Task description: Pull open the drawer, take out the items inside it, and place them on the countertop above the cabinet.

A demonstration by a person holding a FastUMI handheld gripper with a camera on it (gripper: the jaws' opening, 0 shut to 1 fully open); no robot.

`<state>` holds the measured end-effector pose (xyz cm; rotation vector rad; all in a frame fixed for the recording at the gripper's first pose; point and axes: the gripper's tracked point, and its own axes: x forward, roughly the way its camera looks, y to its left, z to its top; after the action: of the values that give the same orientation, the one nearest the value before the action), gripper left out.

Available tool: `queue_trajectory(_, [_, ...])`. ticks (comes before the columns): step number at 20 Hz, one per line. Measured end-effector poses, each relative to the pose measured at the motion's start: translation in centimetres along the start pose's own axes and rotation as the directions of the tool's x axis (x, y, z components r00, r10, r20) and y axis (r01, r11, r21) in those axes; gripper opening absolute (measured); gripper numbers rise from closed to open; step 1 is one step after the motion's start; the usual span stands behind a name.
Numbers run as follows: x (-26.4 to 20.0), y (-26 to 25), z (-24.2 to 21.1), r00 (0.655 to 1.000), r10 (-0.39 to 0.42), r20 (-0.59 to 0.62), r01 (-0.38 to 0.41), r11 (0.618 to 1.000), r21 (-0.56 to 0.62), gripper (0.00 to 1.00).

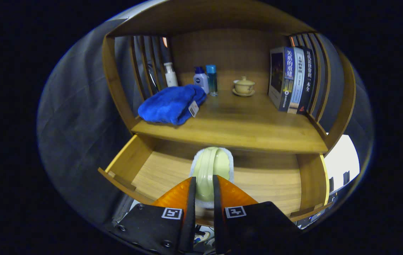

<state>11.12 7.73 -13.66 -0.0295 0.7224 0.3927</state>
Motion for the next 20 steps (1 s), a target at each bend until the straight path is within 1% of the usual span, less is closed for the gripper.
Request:
queue_trajectory(2, [-1.3, 0.8, 1.4, 0.999, 0.017, 0.048, -0.016, 1.0, -0.011, 0.3])
queue_trajectory(5, [-2.8, 1.6, 4.8, 0.988, 0.039, 0.151, -0.034, 0.999, -0.032, 0.3])
queue_trajectory(8, [-3.6, 1.0, 8.7, 0.969, 0.017, 0.247, -0.005, 0.999, -0.048, 0.3])
queue_trajectory(9, [-3.5, 0.8, 10.0, 0.959, 0.011, 0.283, 0.0, 0.999, -0.038, 0.3])
queue_trajectory(11, [-2.5, -0.2, 12.3, 0.94, -0.026, 0.34, 0.029, 1.0, -0.004, 0.3])
queue_trajectory(13, [-1.0, -1.0, 13.4, 0.938, -0.044, 0.343, 0.037, 0.999, 0.028, 0.3])
queue_trajectory(15, [0.6, -1.5, 14.1, 0.943, -0.052, 0.329, 0.039, 0.998, 0.047, 0.3])
queue_trajectory(20, [4.8, -3.3, 15.6, 0.952, -0.095, 0.293, 0.071, 0.993, 0.091, 0.3])
